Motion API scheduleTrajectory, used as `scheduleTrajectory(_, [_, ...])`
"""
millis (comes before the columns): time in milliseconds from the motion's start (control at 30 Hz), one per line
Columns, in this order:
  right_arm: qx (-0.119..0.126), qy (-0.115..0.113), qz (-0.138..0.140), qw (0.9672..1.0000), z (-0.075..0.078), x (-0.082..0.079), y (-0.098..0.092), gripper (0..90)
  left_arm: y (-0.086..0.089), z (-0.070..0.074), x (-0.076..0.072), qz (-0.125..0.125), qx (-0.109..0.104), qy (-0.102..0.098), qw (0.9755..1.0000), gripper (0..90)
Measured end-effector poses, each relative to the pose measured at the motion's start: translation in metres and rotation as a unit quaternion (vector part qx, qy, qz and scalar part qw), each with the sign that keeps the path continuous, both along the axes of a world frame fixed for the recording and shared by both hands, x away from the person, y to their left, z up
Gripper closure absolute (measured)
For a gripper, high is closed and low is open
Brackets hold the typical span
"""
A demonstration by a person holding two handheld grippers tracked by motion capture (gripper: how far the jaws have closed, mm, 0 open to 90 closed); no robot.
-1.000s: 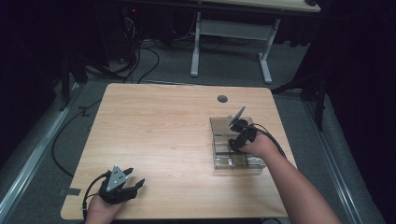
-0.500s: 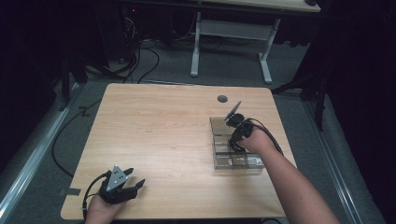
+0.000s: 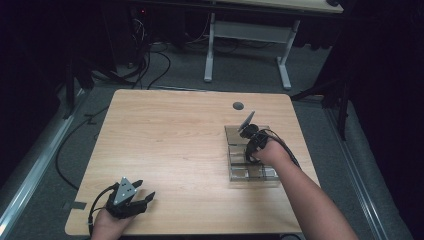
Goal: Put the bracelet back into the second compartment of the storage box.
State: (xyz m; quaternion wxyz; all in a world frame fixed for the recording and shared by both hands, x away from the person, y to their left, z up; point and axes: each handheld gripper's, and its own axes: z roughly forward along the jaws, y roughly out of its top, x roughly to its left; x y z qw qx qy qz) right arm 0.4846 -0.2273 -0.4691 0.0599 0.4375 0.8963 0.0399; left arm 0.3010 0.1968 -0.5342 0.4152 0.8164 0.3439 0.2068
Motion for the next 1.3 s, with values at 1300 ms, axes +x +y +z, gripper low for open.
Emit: scheduleTrajectory(1300, [-0.003,0.011,-0.023,0.9997,0.0,-0.027,-0.027,87.8,0.0,0.0,0.0,-0.001,0.003,0.001,1.0,37.7])
